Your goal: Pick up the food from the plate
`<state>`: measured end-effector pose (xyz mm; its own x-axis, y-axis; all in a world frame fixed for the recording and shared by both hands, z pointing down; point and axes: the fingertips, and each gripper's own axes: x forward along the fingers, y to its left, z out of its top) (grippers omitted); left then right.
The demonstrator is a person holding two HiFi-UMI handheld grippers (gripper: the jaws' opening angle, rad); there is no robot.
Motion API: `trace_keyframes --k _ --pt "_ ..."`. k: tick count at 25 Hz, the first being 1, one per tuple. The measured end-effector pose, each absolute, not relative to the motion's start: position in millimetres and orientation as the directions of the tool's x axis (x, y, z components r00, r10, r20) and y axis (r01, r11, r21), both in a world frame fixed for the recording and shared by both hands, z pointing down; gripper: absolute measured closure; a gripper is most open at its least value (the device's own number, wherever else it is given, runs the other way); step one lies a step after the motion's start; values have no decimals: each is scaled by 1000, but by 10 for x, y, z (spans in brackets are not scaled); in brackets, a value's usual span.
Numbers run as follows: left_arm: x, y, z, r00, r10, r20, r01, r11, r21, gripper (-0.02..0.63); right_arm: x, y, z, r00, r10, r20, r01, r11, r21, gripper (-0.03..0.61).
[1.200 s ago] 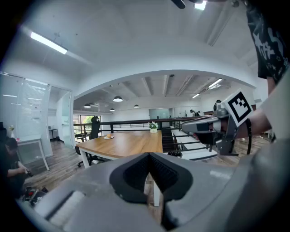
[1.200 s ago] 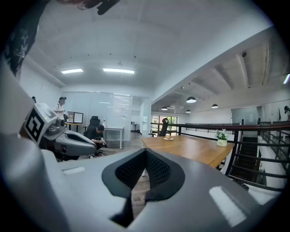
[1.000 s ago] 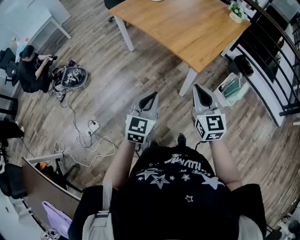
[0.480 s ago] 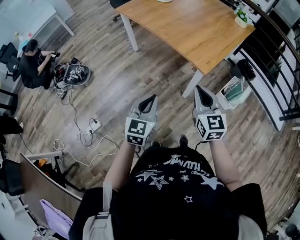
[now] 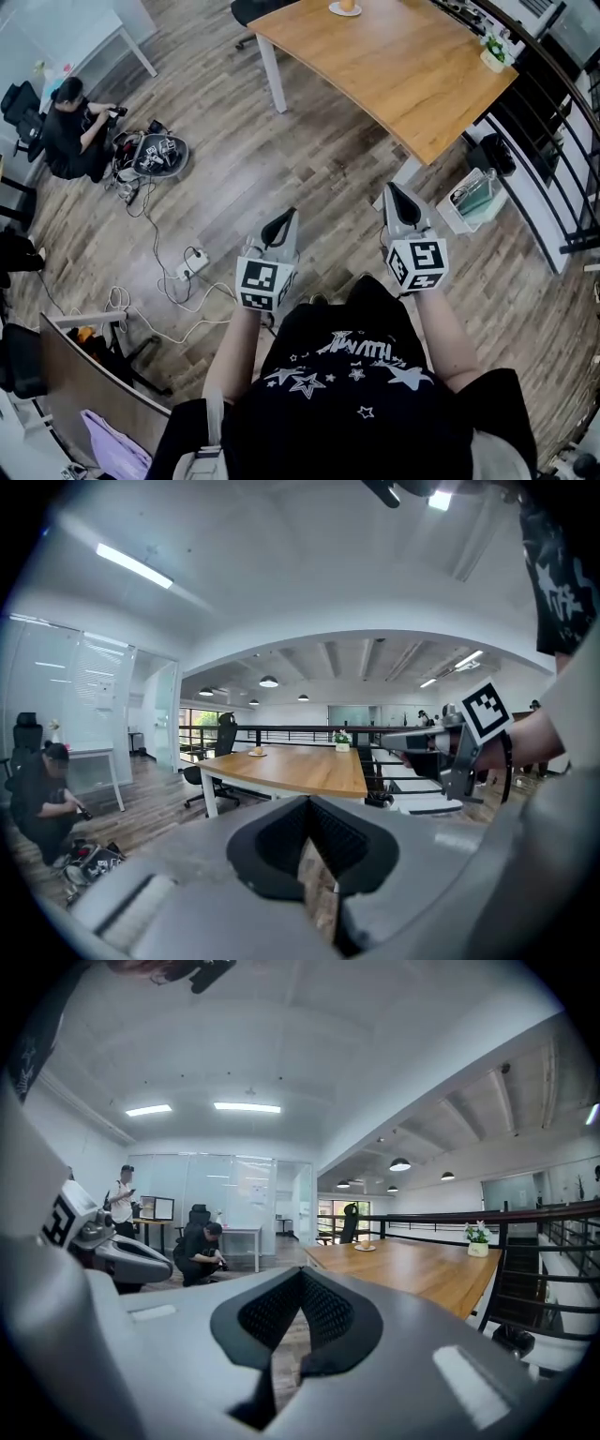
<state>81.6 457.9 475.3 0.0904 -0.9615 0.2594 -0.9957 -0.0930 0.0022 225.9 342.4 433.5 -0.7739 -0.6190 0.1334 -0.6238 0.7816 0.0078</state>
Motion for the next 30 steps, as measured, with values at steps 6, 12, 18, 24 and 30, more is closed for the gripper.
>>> trace_keyframes --k 6,12,18,24,30 --pt "693 4603 4877 84 -955 284 -996 -77 38 613 2201 3249 4418 -758 -638 135 -645 764 -13 575" --pt "550 4230 4942 73 -948 310 -997 -64 40 612 2052 2732 4570 -747 -647 153 -658 752 -33 575" --pt "178 3458 4885 36 -950 309 -999 -21 50 614 1721 1926 4655 -761 -628 162 -644 761 -78 575" --pt "-25 2586 4835 32 -948 316 -997 -9 76 612 1554 972 4630 -747 -645 162 -662 742 -101 575" --pt "-217 1928 4807 27 -945 326 -996 2 88 613 1339 276 4574 -755 -633 168 -653 749 -112 575"
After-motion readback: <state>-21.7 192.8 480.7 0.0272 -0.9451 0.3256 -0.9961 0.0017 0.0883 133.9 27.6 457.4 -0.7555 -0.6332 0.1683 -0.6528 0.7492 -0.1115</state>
